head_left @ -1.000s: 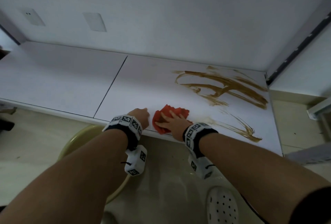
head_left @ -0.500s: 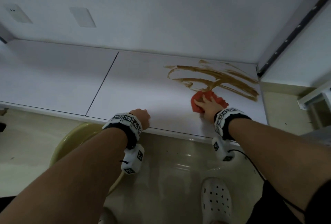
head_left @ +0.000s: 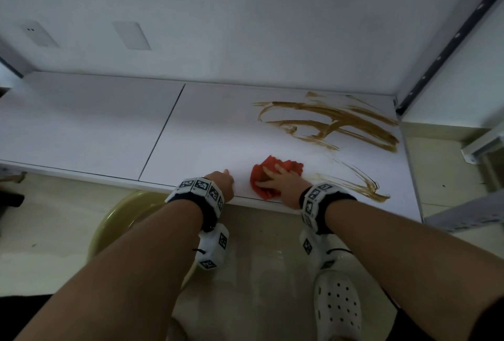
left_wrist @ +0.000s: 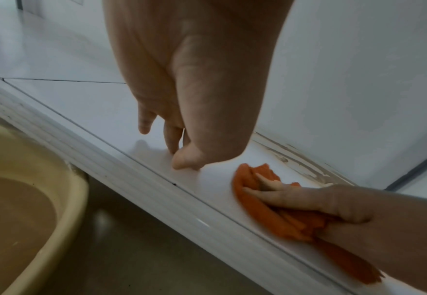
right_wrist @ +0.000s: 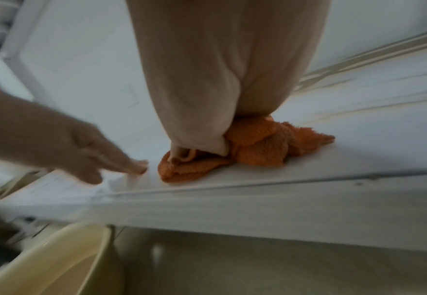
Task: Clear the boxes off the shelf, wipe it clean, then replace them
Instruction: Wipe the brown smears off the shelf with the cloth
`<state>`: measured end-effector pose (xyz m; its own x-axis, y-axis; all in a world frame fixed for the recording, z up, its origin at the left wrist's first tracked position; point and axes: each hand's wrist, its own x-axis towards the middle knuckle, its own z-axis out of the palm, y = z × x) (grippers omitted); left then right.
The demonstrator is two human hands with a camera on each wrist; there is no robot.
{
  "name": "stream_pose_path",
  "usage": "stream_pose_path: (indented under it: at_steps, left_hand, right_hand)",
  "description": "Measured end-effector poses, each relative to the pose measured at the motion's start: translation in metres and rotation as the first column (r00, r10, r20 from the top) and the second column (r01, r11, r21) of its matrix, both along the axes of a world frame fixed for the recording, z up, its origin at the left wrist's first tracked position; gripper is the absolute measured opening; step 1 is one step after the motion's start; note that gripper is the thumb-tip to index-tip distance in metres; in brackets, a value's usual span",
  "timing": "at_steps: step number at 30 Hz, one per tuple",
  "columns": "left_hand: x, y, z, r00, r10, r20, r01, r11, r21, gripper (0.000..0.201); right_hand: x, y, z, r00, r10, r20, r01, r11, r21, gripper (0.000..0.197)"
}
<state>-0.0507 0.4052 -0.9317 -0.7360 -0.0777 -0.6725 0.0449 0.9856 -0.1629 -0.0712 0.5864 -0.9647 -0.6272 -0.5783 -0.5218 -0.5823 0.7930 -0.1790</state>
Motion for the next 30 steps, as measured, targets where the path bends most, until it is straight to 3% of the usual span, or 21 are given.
stream_pose_path:
  at_steps: [5, 8, 11, 15, 18, 21, 24, 27, 30]
  left_hand:
    - [-0.002, -0.001, -0.005, 0.999, -0.031, 0.013, 0.031, 0.999, -0.03, 0.059]
    - [-0.002, -0.001, -0.007, 1.0, -0.026, 0.009, 0.026, 0.999, -0.026, 0.06]
    - [-0.002, -0.002, -0.01, 1.0, -0.028, 0.001, 0.028, 0.999, -0.022, 0.06]
    - [-0.005, -0.003, -0.015, 1.0, -0.014, -0.014, 0.014, 1.0, -0.012, 0.06]
    - [-0.005, -0.002, -0.014, 1.0, 0.012, -0.015, -0.012, 1.0, -0.002, 0.055]
    - [-0.004, -0.002, -0.015, 0.999, 0.029, -0.02, -0.029, 1.0, -0.001, 0.054]
    - [-0.006, -0.004, -0.019, 0.999, 0.015, -0.036, -0.016, 1.0, -0.009, 0.057]
    - [-0.008, -0.003, -0.021, 0.999, -0.007, -0.054, 0.005, 1.0, -0.031, 0.058]
    - [-0.007, -0.003, -0.025, 0.998, -0.013, -0.067, 0.012, 1.0, -0.026, 0.058]
  right_hand:
    - [-0.023, 0.054, -0.002, 0.951, -0.31, 0.005, 0.309, 0.949, 0.062, 0.073]
    - [-0.032, 0.058, -0.001, 0.929, -0.361, 0.08, 0.35, 0.928, 0.126, 0.076]
    - [-0.025, 0.042, 0.004, 0.942, -0.325, 0.089, 0.312, 0.941, 0.131, 0.072]
    - [0.005, 0.009, 0.002, 0.985, -0.169, -0.024, 0.17, 0.983, 0.067, 0.071]
    - [0.023, -0.007, 0.002, 0.997, -0.072, 0.003, 0.072, 0.997, 0.043, 0.073]
    - [0.023, 0.003, 0.002, 0.997, -0.075, 0.0, 0.075, 0.996, 0.04, 0.073]
    - [0.018, 0.033, 0.002, 0.966, -0.26, -0.014, 0.26, 0.965, 0.026, 0.073]
    - [0.011, 0.068, 0.003, 0.877, -0.48, -0.017, 0.48, 0.877, 0.004, 0.071]
    - [0.0, 0.079, 0.007, 0.821, -0.57, 0.017, 0.568, 0.82, 0.066, 0.071]
